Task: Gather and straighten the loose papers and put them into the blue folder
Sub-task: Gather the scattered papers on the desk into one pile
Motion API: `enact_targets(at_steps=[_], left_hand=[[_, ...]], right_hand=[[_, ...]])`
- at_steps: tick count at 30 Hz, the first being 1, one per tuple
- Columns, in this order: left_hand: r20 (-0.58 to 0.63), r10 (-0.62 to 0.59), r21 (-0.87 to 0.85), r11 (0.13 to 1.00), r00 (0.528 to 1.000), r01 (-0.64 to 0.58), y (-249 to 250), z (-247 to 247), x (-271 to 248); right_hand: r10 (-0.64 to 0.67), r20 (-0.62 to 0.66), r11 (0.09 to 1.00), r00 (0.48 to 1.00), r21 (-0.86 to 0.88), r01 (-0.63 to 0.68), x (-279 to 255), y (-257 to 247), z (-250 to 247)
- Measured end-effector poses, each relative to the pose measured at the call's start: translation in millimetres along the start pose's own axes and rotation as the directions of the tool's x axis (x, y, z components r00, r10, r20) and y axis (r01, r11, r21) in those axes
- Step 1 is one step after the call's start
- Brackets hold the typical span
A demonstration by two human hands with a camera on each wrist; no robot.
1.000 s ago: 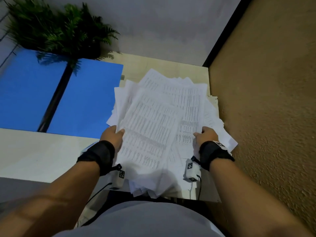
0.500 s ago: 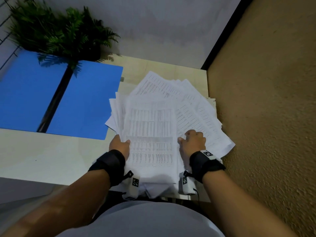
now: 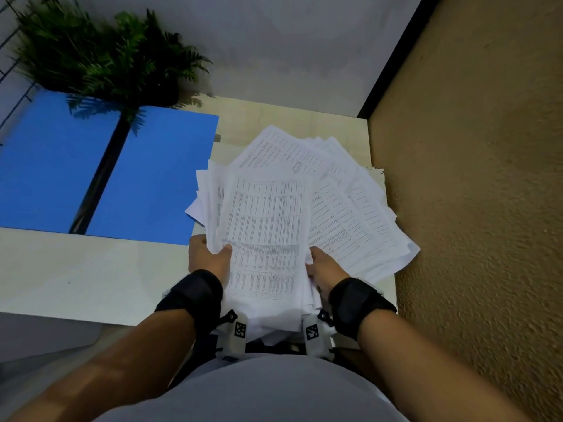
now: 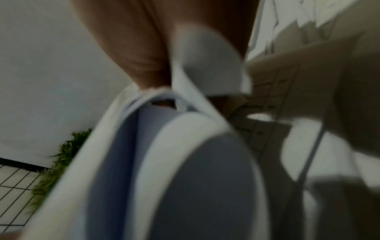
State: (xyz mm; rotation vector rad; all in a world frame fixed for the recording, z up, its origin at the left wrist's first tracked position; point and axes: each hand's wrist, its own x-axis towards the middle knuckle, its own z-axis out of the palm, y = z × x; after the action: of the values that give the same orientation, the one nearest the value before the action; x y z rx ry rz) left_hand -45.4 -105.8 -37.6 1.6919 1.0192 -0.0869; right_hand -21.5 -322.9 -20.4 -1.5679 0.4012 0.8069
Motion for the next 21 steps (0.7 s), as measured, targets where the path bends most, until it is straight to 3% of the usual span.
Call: enact_targets(at_steps=[2, 3, 5, 6, 8, 9, 10, 11, 15, 17, 18, 19, 21], left_hand=[[-0.003, 0.004, -0.018, 1.0, 1.0, -0.004, -0.6, -0.9, 0.2], [0.002, 0.012, 0.0, 1.0, 1.0, -0.012, -0.8, -1.6, 0.3], [0.012, 0.031, 0.068, 0.997, 0.999, -0.031, -1.8, -4.0, 1.4], [0.011, 0.034, 0.085, 0.996, 0.999, -0.034, -3.1, -5.6, 2.3], [-0.001, 0.032, 0.09, 0.995, 1.0, -0.031, -4.6, -9.1, 4.0], [-0.008, 0.036, 0.086, 0.996, 0.999, -0.035, -5.8, -10.9, 5.4], [-0.015, 0.043, 0.084, 0.996, 0.999, -0.041, -6.8, -12.1, 6.8], [-0.029, 0.043, 0.088, 0.995, 0.999, -0.04, -7.5, -13.0, 7.8], [-0.096, 0.022, 0.065, 0.998, 0.995, -0.015, -11.6, -15.7, 13.4], [-0.108, 0.043, 0.058, 0.998, 0.993, -0.037, -12.9, -16.0, 14.3], [-0.112, 0.068, 0.065, 0.996, 0.991, -0.061, -13.5, -16.3, 14.7], [-0.117, 0.092, 0.077, 0.994, 0.989, -0.083, -13.2, -16.4, 14.5], [-0.137, 0.129, 0.089, 0.989, 0.982, -0.117, -9.6, -18.3, 14.1]], right_hand=[[0.053, 0.048, 0.998, 0.997, 0.026, -0.054, 2.5, 4.0, -1.5], [0.041, 0.011, 0.999, 0.999, -0.011, -0.041, 4.0, 5.7, -2.4], [-0.052, -0.202, 0.998, 0.978, -0.051, 0.042, 13.0, 11.7, -6.4], [-0.083, -0.368, 0.996, 0.926, -0.064, 0.064, 17.0, 12.5, -9.8], [-0.048, -0.684, 0.997, 0.728, -0.076, -0.006, 24.9, 9.9, -22.9], [0.025, -0.763, 0.992, 0.646, -0.06, -0.109, 22.7, 4.3, -30.1], [0.098, -0.789, 0.978, 0.607, -0.036, -0.206, 21.6, 2.2, -38.0], [0.152, -0.777, 0.96, 0.611, -0.031, -0.278, 20.9, -0.3, -44.7], [0.278, -0.599, 0.927, 0.751, -0.038, -0.374, 27.8, -2.9, -57.1], [0.348, -0.551, 0.878, 0.758, -0.091, -0.47, 39.0, 0.1, -55.6], [0.352, -0.55, 0.877, 0.757, -0.087, -0.472, 37.0, -7.2, -51.7], [0.303, -0.555, 0.906, 0.775, -0.084, -0.415, 31.3, -14.2, -50.0], [0.142, -0.637, 0.967, 0.758, -0.074, -0.244, 26.9, -18.7, -51.0]])
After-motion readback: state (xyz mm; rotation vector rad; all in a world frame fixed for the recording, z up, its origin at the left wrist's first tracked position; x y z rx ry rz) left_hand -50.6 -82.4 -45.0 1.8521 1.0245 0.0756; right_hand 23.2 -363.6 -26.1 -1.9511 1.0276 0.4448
